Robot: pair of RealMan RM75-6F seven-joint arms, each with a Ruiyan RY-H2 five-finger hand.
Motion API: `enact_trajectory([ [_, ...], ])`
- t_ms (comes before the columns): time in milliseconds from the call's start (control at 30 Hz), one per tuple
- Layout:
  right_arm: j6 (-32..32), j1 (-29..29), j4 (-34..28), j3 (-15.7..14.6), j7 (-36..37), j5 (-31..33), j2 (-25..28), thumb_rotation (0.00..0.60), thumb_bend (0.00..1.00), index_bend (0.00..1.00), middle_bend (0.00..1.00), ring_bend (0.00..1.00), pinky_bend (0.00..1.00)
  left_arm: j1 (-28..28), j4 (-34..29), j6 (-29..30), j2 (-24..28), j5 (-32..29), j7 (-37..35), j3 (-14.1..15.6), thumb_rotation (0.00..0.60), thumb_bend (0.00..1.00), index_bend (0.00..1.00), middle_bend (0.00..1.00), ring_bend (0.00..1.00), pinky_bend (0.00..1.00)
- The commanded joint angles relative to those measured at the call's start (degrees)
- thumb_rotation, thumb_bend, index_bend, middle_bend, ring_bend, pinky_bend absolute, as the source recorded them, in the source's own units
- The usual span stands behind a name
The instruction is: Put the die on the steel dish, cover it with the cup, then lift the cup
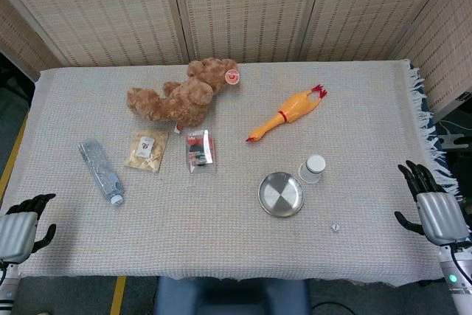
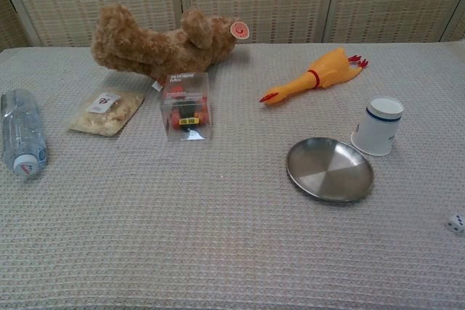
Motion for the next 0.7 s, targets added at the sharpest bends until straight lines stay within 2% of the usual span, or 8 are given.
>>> enact_trajectory([
  [33,-0.05,0.03,0.15,-0.18,-0.25,-0.22,-0.05,0.600,0.13,0.00,0.00,0.00,0.34,0.10,-0.12,0.34,0.13,0.11,0.12,-0.01,0.600,0.38,0.21,0.22,0.24,0.32],
  [367,-1.47,0.90,0.84,-1.91,1.49,-3.77,0.79,0.600,0.13,0.00,0.01,0.00,0.34,-0.19,0.24,0.51,-0.38,1.43,0.46,0.42,0.600,0.38,0.21,0.23,0.24,0.32],
  [467,-0.90,1.25,2.29,-2.12,1.99,-5.55,0.05,0.600,0.13,0.00,0.21,0.09,0.39,-0.39,0.50,-0.22,-0.46,1.25,0.21,0.60,0.600,0.38,0.21,0.23,0.24,0.32],
  [500,-0.37,1.32,3.07,-2.14,2.04,-6.33,-0.58,0.600,0.13,0.03,0.33,0.20,0.46,-0.42,0.45,-0.46,-0.41,1.06,0.13,0.64,0.600,0.38,0.21,0.23,0.24,0.32],
  [600,0.59,1.62,5.53,-2.32,2.82,-8.19,-2.52,0.600,0.13,0.17,0.55,0.43,0.62,-0.42,0.06,-0.55,-0.17,0.85,0.56,0.71,0.600,0.38,0.21,0.23,0.24,0.32],
  [700,0.07,2.50,7.96,-2.88,3.51,-9.97,-3.98,0.600,0.13,0.27,0.68,0.56,0.73,-0.30,-0.34,-0.38,0.05,0.91,0.90,0.88,0.600,0.38,0.21,0.23,0.24,0.32],
])
